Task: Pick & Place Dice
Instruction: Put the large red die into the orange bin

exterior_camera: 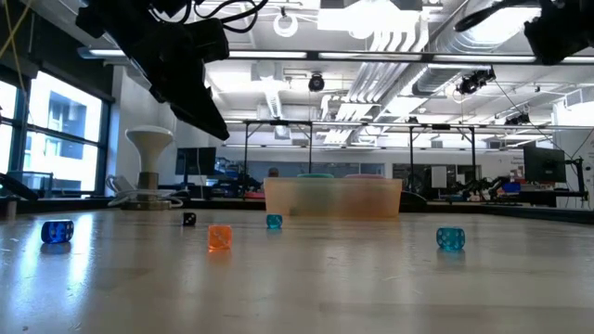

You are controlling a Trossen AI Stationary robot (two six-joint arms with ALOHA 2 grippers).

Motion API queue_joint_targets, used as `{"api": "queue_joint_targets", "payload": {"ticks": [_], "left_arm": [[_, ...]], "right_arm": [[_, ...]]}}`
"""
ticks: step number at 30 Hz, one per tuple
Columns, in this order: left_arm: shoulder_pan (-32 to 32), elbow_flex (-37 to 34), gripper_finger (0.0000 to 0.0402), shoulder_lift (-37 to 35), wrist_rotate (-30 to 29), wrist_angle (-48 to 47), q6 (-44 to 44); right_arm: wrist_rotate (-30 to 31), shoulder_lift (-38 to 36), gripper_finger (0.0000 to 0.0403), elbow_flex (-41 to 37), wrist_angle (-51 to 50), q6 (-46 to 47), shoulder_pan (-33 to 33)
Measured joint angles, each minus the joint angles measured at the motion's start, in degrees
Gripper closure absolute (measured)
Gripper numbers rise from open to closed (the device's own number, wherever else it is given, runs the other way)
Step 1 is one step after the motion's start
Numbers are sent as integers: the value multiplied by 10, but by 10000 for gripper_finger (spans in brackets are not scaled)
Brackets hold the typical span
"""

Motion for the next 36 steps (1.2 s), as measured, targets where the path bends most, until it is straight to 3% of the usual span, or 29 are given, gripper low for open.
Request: {"api": "queue_joint_targets", "payload": {"ticks": [16, 24, 36], "left_arm": [[0, 0, 213, 0, 0, 6, -4], [0, 0, 213, 0, 0, 7, -4], [-2, 0, 213, 0, 2, 9, -17]], "right_arm": [[-6, 0, 50, -13, 26, -13, 0], [-36, 59, 50, -8, 27, -52, -7], [-41, 67, 50, -9, 36, -66, -34]]}}
